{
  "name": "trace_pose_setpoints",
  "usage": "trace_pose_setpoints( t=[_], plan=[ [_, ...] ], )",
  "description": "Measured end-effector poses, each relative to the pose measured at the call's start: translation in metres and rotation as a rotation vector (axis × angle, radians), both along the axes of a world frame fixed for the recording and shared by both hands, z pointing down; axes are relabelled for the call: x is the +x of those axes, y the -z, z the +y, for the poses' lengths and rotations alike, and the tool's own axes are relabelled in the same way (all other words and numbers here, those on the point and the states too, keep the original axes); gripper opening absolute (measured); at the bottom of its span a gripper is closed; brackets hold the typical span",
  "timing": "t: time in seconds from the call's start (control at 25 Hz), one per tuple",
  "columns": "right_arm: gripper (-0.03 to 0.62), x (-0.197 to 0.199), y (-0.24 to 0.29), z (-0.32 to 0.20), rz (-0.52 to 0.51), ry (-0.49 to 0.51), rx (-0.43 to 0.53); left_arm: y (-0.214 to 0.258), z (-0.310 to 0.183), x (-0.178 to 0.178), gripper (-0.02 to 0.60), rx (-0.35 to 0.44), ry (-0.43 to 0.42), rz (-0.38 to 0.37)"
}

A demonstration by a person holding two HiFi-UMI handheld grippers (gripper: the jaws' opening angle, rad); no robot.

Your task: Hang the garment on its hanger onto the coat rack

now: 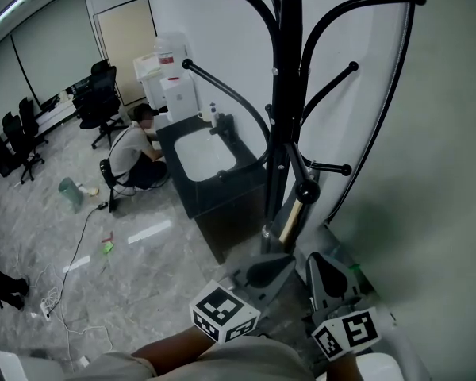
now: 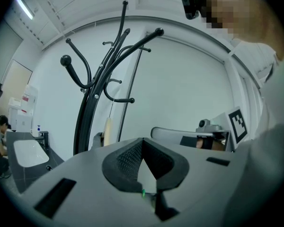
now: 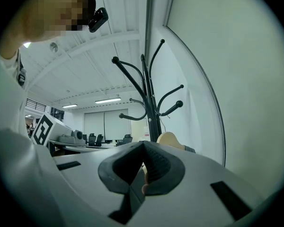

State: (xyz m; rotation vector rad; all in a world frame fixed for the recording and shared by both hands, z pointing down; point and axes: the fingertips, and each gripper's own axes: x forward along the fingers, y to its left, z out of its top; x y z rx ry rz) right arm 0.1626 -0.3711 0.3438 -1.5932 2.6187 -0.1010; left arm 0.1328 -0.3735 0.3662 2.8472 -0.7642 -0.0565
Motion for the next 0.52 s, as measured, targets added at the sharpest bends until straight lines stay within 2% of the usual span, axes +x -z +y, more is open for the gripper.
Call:
trace_pose_setpoints(
  t=[0.52],
  plan=[
    [0.014, -0.0023, -0.0016, -0.0062, -0.001, 0.017, -0.002, 0.0017, -0.0033, -0.0011, 0.005, 0.004, 0.001, -0.001]
  ],
)
